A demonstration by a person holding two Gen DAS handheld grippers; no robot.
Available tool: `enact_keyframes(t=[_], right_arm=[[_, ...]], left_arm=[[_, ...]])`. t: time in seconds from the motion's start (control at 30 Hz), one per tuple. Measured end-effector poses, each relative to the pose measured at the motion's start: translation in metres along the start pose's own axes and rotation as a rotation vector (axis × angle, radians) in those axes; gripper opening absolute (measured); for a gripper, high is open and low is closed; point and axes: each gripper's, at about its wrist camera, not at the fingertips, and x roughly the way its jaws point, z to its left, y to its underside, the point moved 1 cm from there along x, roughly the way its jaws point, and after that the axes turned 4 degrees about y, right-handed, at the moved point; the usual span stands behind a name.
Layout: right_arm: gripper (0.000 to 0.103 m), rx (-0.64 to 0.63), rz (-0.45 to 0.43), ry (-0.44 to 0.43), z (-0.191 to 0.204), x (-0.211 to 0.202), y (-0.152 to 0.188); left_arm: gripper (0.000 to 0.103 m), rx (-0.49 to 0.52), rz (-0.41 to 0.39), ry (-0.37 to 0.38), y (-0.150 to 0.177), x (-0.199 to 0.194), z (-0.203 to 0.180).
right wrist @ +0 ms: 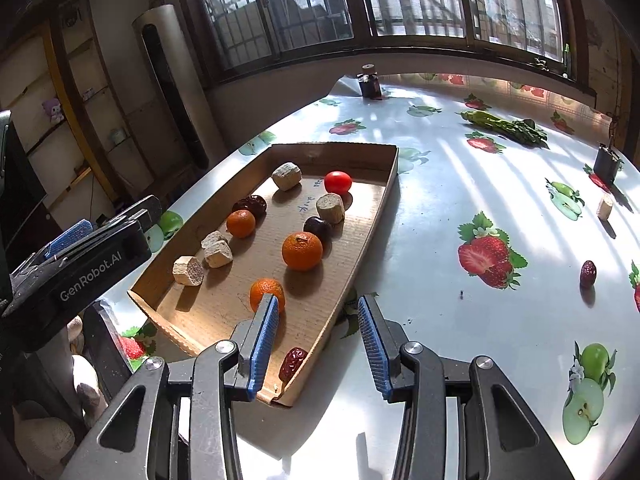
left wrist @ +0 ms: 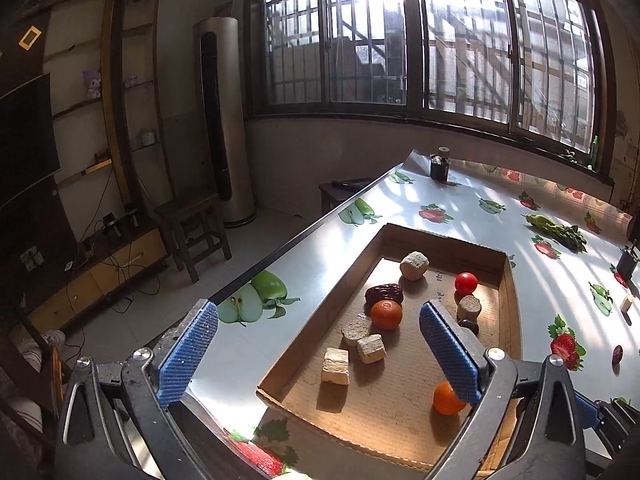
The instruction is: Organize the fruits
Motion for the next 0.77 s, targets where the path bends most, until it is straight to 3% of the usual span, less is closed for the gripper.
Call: enact_keyframes(t=[0.1, 0.2, 0.57, 0.63, 0.77], right_arm=[[0.045, -0.017, -0.016, 0.004, 0.003, -0.004, 0.0], [0.045, -0.036, -0.029, 0.017, 0.005, -0.007, 0.0], [0.045, -0.141, -0.037, 0.081, 0.02, -0.005, -0.019], [0.05, -0.168, -0.035, 0.086, 0.026, -0.001, -0.023], [0.051, -0.168, -0.028, 0.096, 0.032, 0.007, -0.023]], left_arm=[[0.103, -0.04, -0.052, 0.014, -0.003, -0.009, 0.006], [0.103, -0.034, -0.055, 0.011, -0.004, -0.011, 0.007], [0.103, -0.017, 0.015, 0.079, -0.003, -0.003, 0.011], [0.103, -0.024, 0.022, 0.08, -0.003, 0.0, 0.015], [0.103, -0.037, 0.066, 0.09, -0.002, 0.008, 0.021]])
